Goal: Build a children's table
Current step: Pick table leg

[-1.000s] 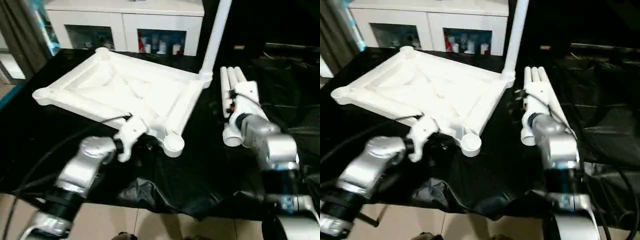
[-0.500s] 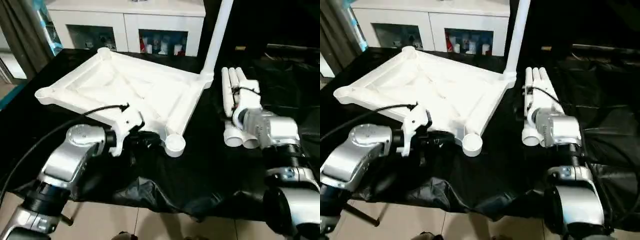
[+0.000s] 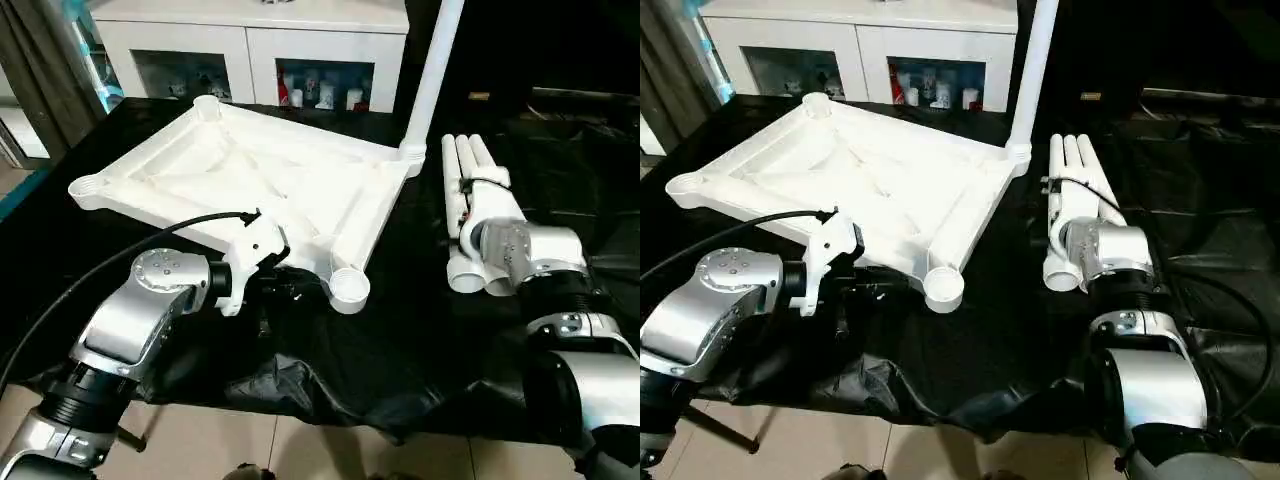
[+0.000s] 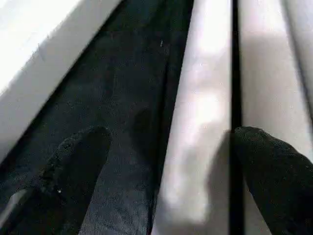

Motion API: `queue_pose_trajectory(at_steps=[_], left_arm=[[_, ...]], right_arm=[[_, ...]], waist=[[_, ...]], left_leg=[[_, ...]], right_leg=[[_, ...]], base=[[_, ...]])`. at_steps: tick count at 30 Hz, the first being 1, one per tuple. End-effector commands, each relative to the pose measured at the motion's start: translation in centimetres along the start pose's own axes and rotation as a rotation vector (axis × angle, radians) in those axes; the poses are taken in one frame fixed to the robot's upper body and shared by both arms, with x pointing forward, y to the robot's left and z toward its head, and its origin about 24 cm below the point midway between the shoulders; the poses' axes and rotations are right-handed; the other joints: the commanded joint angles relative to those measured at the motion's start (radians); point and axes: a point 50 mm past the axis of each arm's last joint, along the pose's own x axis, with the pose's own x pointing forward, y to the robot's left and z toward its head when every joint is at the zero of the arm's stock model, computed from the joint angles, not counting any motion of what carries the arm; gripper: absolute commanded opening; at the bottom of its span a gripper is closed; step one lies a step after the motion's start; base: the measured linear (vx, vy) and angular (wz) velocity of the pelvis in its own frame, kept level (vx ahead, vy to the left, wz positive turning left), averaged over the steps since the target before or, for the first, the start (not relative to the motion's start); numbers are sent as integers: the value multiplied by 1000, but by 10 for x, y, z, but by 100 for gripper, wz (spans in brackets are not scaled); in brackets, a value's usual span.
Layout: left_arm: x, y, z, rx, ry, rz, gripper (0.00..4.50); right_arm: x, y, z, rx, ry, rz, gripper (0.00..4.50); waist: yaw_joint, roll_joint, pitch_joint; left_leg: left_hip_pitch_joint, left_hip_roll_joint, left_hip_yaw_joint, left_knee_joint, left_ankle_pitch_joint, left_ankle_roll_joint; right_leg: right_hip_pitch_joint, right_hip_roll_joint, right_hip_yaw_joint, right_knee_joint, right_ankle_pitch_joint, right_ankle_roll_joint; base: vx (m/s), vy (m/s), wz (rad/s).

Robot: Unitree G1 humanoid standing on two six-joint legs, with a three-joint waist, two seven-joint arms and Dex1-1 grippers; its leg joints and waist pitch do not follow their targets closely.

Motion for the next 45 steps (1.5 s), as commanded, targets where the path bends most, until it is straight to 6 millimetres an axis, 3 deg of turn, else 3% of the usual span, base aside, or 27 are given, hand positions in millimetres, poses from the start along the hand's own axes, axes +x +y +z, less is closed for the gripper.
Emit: queue_pose_trajectory(at_steps=[1,9,10,13,15,16,18,19,22,23,26,27,30,32,37,40,41,42,44,45], left_arm=[[0,-3,5,22,9,-23,72],[0,-3,7,30,13,-34,72],[-1,-3,7,33,15,-33,72],[-1,-4,7,34,17,-39,72],[-1,-5,7,32,22,-48,72],[-1,-7,7,30,32,-62,72],[-2,-8,7,29,40,-70,72],[-2,-8,6,34,47,-78,72],[-2,-9,6,34,44,-86,72],[-1,-9,6,33,41,-88,97],[0,-8,7,37,39,-84,110],[1,-7,9,43,35,-71,136],[2,-3,11,40,26,-39,157],[2,-1,11,-7,23,-36,157],[2,4,17,9,-27,19,216],[-1,9,16,16,-52,80,234],[-2,9,15,8,-57,81,239],[-3,9,15,2,-59,80,245],[-3,13,15,9,-66,111,256],[-2,15,16,13,-77,123,264]], right_arm=[[1,0,0,32,33,14,446],[5,-7,-9,73,106,-5,446],[6,-7,-10,72,110,-4,419],[7,-7,-11,67,125,-3,408],[7,-7,-12,65,134,-1,386],[7,-7,-12,62,139,-1,386],[8,-7,-12,61,141,0,364],[8,-7,-12,61,141,1,356],[8,-7,-12,65,140,1,329],[8,-7,-12,68,139,0,317],[8,-8,-12,82,134,-9,294],[8,-10,-12,94,131,-17,285],[9,-14,-14,133,124,-29,260],[9,-15,-15,150,121,-33,249],[10,-19,-15,188,91,-55,198],[9,-20,-9,218,44,-54,192],[9,-20,-8,218,36,-57,191],[9,-20,-7,217,30,-58,190],[8,-21,-1,247,-24,-56,189],[7,-22,4,261,-69,-58,189]], waist=[[3,2,-81],[5,-2,-78],[5,-1,-78],[3,-7,-74],[3,-5,-73],[2,-13,-73],[3,-8,-72],[1,-12,-71],[0,-11,-71],[0,-11,-72],[-2,-11,-72],[-2,-12,-72],[-2,-6,-73],[-3,-7,-73],[-3,-10,-74],[-3,-9,-75],[-2,1,-76],[-4,-4,-76],[-3,5,-76],[-5,-1,-76]], left_leg=[[35,44,-22,-60,-163,-33],[35,46,-22,-60,-193,-39],[35,46,-22,-59,-199,-41],[36,45,-22,-60,-227,-47],[37,46,-23,-60,-246,-52],[37,46,-24,-60,-249,-54],[37,47,-24,-60,-254,-55],[36,46,-24,-61,-260,-58],[37,46,-25,-61,-261,-58],[36,46,-25,-61,-258,-58],[35,45,-25,-60,-259,-59],[36,45,-25,-60,-258,-58],[38,44,-25,-59,-270,-62],[38,44,-25,-59,-278,-64],[35,42,-26,-59,-271,-57],[34,43,-26,-58,-261,-51],[35,43,-27,-57,-261,-53],[35,43,-26,-58,-262,-52],[35,43,-26,-58,-263,-52],[35,41,-25,-57,-271,-52]], right_leg=[[48,-57,40,-55,-84,-246],[45,-58,39,-57,-129,-246],[44,-59,40,-57,-140,-242],[41,-59,40,-62,-190,-234],[38,-60,41,-64,-224,-227],[38,-62,41,-63,-237,-226],[35,-62,42,-65,-255,-219],[34,-61,41,-66,-262,-216],[33,-61,41,-66,-267,-210],[35,-60,41,-65,-262,-210],[35,-60,41,-64,-252,-213],[34,-59,41,-64,-251,-213],[33,-60,42,-65,-252,-213],[33,-59,42,-64,-254,-212],[36,-59,40,-66,-245,-213],[36,-59,40,-65,-228,-214],[36,-58,39,-63,-223,-215],[36,-56,39,-64,-214,-218],[35,-57,39,-63,-204,-222],[36,-56,39,-66,-207,-221]], base=[[0,0,0],[0,0,0],[0,0,0],[0,0,0],[0,0,0],[0,0,0],[0,0,0],[0,0,0],[0,0,0],[0,0,0],[0,0,0],[0,0,0],[0,0,0],[0,0,0],[0,0,0],[0,0,0],[0,0,0],[0,0,0],[0,0,0],[0,0,0]])
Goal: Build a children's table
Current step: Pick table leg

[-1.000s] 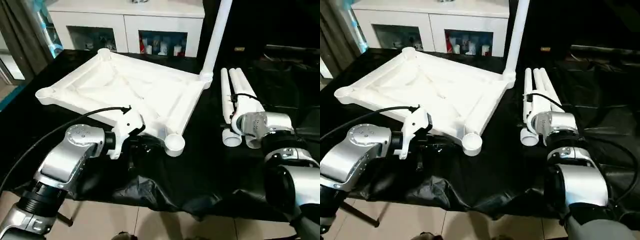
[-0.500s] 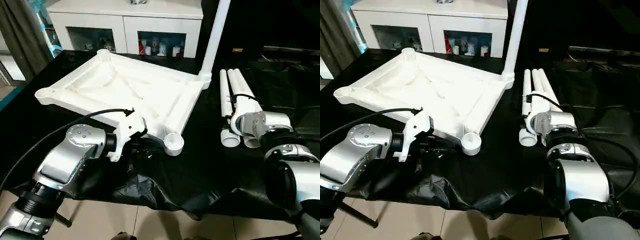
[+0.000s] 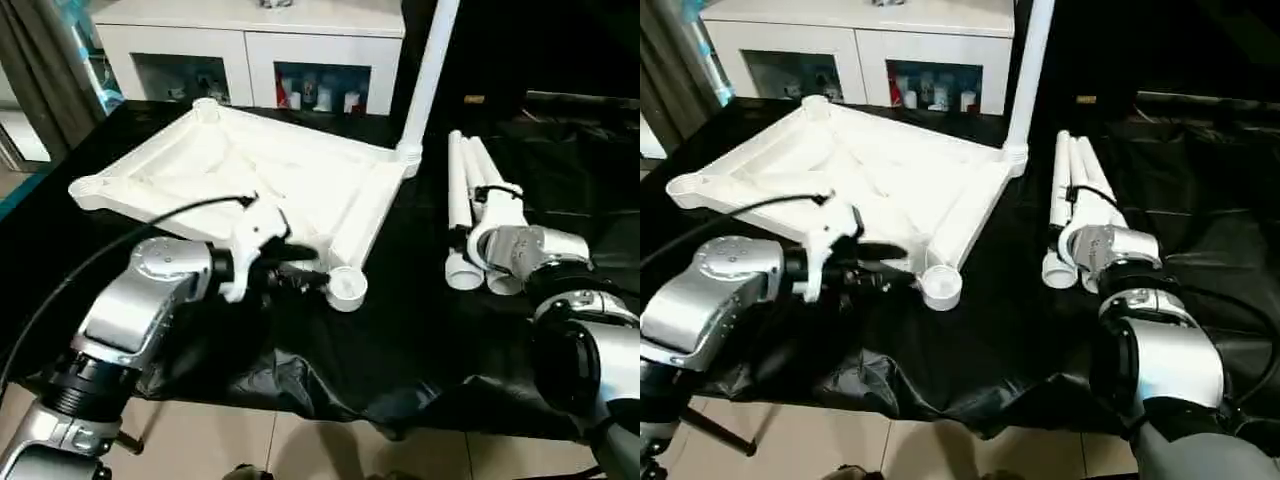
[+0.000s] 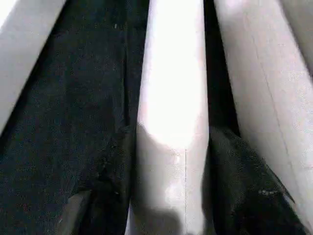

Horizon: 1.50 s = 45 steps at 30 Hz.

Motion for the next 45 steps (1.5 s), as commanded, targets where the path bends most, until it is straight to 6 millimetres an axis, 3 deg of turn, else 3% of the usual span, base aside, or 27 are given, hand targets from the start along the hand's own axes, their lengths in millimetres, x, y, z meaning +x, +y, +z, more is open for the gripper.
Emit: queue_pose_trajectory(at_steps=[1,5,6,7,8,10,13,15,18,19,22,25,29,32,33,37,39,42,45], left_arm=[[1,7,2,7,-11,44,274],[18,28,14,-40,-112,228,298],[19,29,15,-61,-113,230,298],[23,34,19,-169,-132,243,317],[26,39,27,-273,-178,248,327],[27,38,30,-318,-199,225,333],[28,37,40,-380,-276,178,361],[33,34,59,-452,-407,80,370],[38,33,77,-494,-497,24,406],[42,32,88,-519,-536,-8,411],[47,32,104,-526,-575,-46,439],[50,31,110,-543,-589,-64,450],[63,32,119,-549,-574,-80,450],[69,30,121,-563,-569,-94,450],[70,30,122,-580,-572,-106,450],[71,29,118,-593,-554,-106,450],[70,30,119,-610,-562,-118,450],[66,30,119,-621,-571,-139,432],[62,27,119,-637,-584,-176,414]], right_arm=[[-3,0,14,46,-114,2,189],[-17,6,42,133,-440,148,188],[-18,6,43,127,-454,159,188],[-24,8,46,99,-528,226,188],[-32,9,46,112,-591,331,188],[-37,9,45,134,-620,398,188],[-50,10,42,171,-689,549,188],[-69,14,34,140,-752,729,188],[-83,20,30,127,-775,864,188],[-91,25,26,108,-767,960,188],[-102,38,16,61,-708,1128,187],[-105,44,10,38,-663,1192,187],[-106,56,-7,-6,-552,1278,187],[-106,58,-11,-24,-518,1279,187],[-107,59,-13,-40,-497,1292,187],[-105,62,-19,-76,-457,1290,187],[-103,64,-20,-85,-450,1274,187],[-100,66,-20,-82,-441,1259,187],[-100,67,-21,-85,-430,1253,187]], waist=[[0,8,-79],[11,-3,-81],[12,-4,-84],[14,-12,-83],[15,-16,-84],[21,-17,-84],[26,-16,-87],[30,-9,-84],[40,-17,-84],[38,-25,-79],[45,-24,-73],[45,-24,-73],[49,-17,-77],[55,-20,-80],[56,-29,-80],[62,-28,-82],[61,-33,-82],[62,-27,-80],[60,-28,-79]], left_leg=[[34,40,-25,-63,-266,-50],[36,43,-18,-60,-248,-19],[31,43,-23,-60,-227,-15],[24,41,-21,-62,-185,3],[27,41,-20,-58,-174,10],[22,38,-19,-56,-126,60],[22,40,-20,-52,-94,101],[24,41,-19,-52,-105,112],[27,46,-23,-56,-126,107],[26,44,-21,-58,-143,98],[29,46,-24,-61,-179,76],[26,44,-25,-62,-174,56],[27,43,-28,-63,-167,50],[24,46,-29,-63,-140,53],[22,47,-28,-64,-133,58],[22,47,-27,-60,-92,85],[21,47,-25,-60,-89,90],[22,47,-26,-61,-98,83],[23,47,-26,-62,-109,76]], right_leg=[[38,-57,39,-75,-203,-220],[40,-60,42,-80,-161,-211],[46,-63,40,-74,-149,-215],[50,-58,38,-69,-121,-220],[50,-59,38,-67,-107,-225],[55,-60,38,-66,-69,-243],[53,-60,37,-65,-43,-263],[52,-59,36,-71,-55,-267],[52,-62,34,-73,-105,-267],[50,-60,33,-80,-153,-257],[50,-65,35,-91,-240,-220],[48,-67,36,-95,-272,-198],[47,-65,36,-98,-260,-185],[49,-68,35,-90,-197,-203],[52,-69,35,-87,-178,-211],[53,-72,35,-81,-120,-226],[53,-72,34,-82,-123,-229],[51,-73,33,-84,-150,-230],[52,-72,33,-85,-161,-227]], base=[[0,0,0],[0,0,0],[0,0,0],[0,0,0],[0,0,0],[0,0,0],[0,0,0],[0,0,0],[0,0,0],[0,0,0],[0,0,0],[0,0,0],[0,0,0],[0,0,0],[0,0,0],[0,0,0],[0,0,0],[0,0,0],[0,0,0]])
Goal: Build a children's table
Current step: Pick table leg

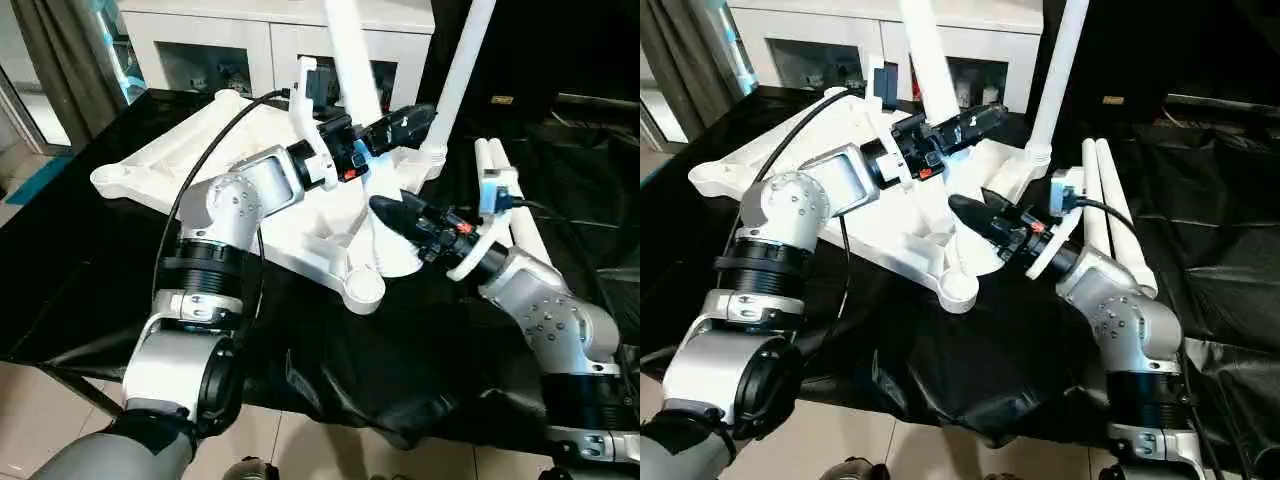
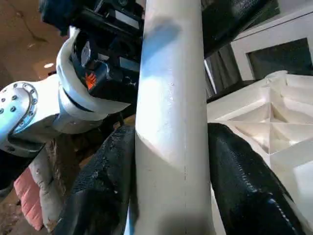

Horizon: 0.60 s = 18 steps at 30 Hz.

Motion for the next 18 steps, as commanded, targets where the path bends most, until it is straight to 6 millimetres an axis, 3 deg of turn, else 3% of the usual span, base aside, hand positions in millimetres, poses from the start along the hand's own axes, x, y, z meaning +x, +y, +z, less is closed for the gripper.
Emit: queue_pose_trajectory(at_steps=[1,9,10,12,13,15,18], left_arm=[[0,-8,3,-2,-5,-56,395],[-6,-2,-4,-7,31,-19,341],[-7,-2,-4,-7,31,-13,337],[-8,-1,-3,-10,25,-7,324],[-9,0,-2,-11,22,-4,314],[-10,0,-2,-14,17,-2,298],[-10,1,-2,-10,15,6,282]], right_arm=[[2,0,2,-4,4,-8,187],[2,2,-2,0,22,8,187],[2,2,-3,0,23,6,187],[3,1,-2,0,23,2,187],[3,1,-2,-2,23,1,187],[1,2,-1,-4,21,-2,187],[0,2,-1,-6,22,-4,187]], waist=[[4,-18,-82],[4,-18,-82],[5,-12,-83],[4,-15,-83],[4,-3,-83],[3,-10,-83],[2,-12,-83]], left_leg=[[29,49,-27,-60,-113,68],[29,50,-27,-62,-114,61],[30,49,-27,-61,-113,60],[30,49,-28,-62,-117,59],[31,50,-29,-62,-123,54],[30,49,-28,-63,-128,50],[30,49,-28,-63,-126,51]], right_leg=[[51,-72,37,-72,-166,-227],[52,-72,38,-70,-144,-230],[50,-71,38,-69,-141,-230],[51,-70,38,-70,-137,-230],[50,-71,38,-69,-141,-231],[52,-70,38,-71,-137,-230],[53,-70,38,-70,-132,-232]], base=[[0,0,0],[0,0,0],[0,0,0],[0,0,0],[0,0,0],[0,0,0],[0,0,0]])
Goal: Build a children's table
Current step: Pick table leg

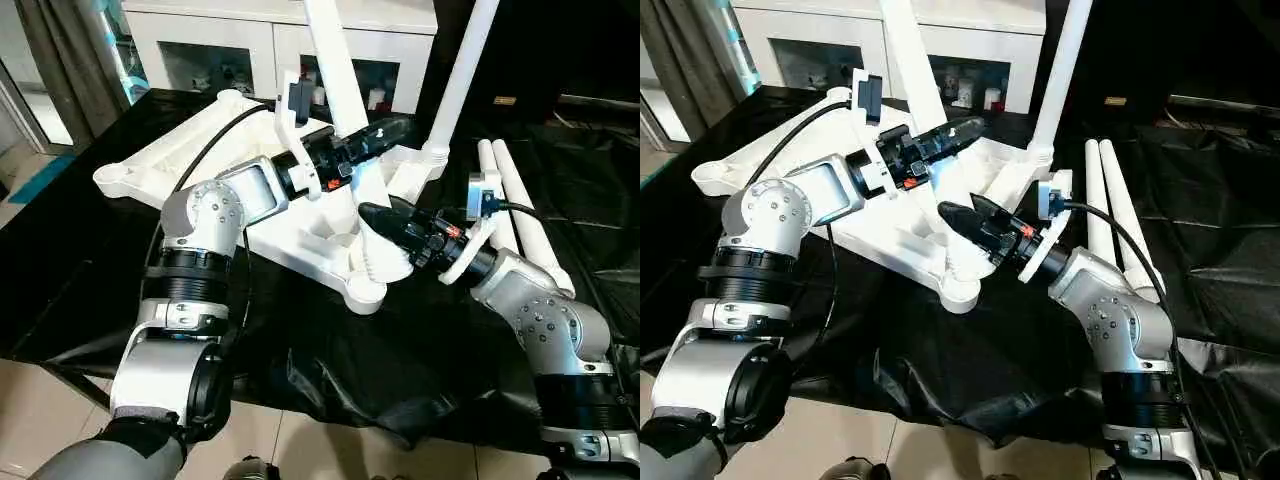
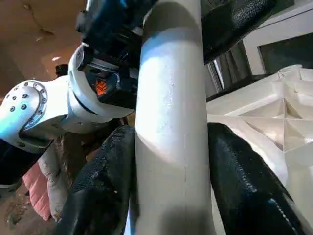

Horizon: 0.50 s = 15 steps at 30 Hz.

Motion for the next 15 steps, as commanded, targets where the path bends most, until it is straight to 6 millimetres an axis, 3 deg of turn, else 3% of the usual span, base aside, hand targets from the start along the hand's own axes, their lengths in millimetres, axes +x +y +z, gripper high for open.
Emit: queue_pose_trajectory(at_steps=[1,7,10,11,12,15], left_arm=[[2,-4,2,11,-1,-18,267],[0,-1,4,36,2,14,226],[1,-1,4,40,8,11,210],[1,-2,4,53,17,13,201],[2,-2,4,81,35,14,196],[3,-3,4,132,69,21,193]], right_arm=[[-4,-1,1,-5,4,-26,187],[-4,-2,0,-16,16,-30,187],[-4,-1,1,-19,15,-29,187],[-4,-1,2,-30,19,-31,187],[-4,-3,2,-51,29,-43,187],[-4,-8,1,-23,43,-62,257]], waist=[[2,-13,-83],[0,-7,-83],[0,-9,-83],[-1,-17,-83],[0,-17,-82],[0,-14,-82]], left_leg=[[30,49,-28,-63,-126,51],[31,49,-29,-63,-133,48],[31,49,-29,-63,-128,48],[30,49,-27,-63,-129,50],[30,49,-27,-63,-128,51],[30,49,-28,-63,-127,50]], right_leg=[[53,-71,38,-70,-133,-232],[52,-69,38,-71,-132,-232],[53,-70,38,-70,-125,-233],[53,-69,38,-71,-125,-234],[53,-70,39,-70,-132,-233],[51,-71,39,-72,-151,-224]], base=[[0,0,0],[0,0,0],[0,0,0],[0,0,0],[0,0,0],[0,0,0]])
